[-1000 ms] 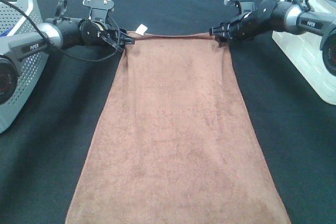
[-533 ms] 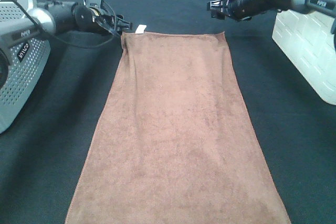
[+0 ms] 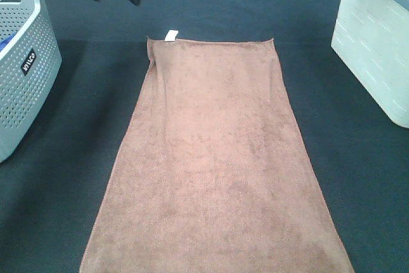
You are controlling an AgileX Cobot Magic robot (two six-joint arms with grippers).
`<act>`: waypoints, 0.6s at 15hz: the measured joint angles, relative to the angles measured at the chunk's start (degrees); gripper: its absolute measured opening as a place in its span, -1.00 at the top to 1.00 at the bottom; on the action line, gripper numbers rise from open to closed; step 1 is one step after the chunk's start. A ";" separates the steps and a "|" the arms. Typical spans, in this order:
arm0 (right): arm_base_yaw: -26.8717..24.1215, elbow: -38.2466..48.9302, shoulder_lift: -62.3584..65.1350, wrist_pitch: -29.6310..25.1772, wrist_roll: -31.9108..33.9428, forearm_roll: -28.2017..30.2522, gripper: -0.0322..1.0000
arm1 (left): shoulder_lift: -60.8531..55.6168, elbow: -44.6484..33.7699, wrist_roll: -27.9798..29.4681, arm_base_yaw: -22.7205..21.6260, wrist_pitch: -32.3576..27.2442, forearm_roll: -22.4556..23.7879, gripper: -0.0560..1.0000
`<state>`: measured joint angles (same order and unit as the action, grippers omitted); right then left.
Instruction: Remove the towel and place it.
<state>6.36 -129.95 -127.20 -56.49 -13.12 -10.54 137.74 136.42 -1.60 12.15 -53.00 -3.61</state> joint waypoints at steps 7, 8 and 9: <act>-7.56 1.78 12.43 -12.78 8.31 3.61 -0.48 | -12.26 -0.57 1.95 -9.68 -16.39 2.58 -0.62; -7.56 4.70 15.24 -12.83 8.37 3.32 -0.48 | -13.98 -2.46 1.60 -9.74 -16.44 2.69 -0.62; -7.56 8.71 18.68 -12.83 8.37 3.32 -0.48 | -16.73 -6.02 1.60 -9.74 -16.39 2.69 -0.61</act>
<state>-1.20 -121.24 -108.52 -69.33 -4.76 -7.22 121.01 130.41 0.00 2.41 -69.39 -0.92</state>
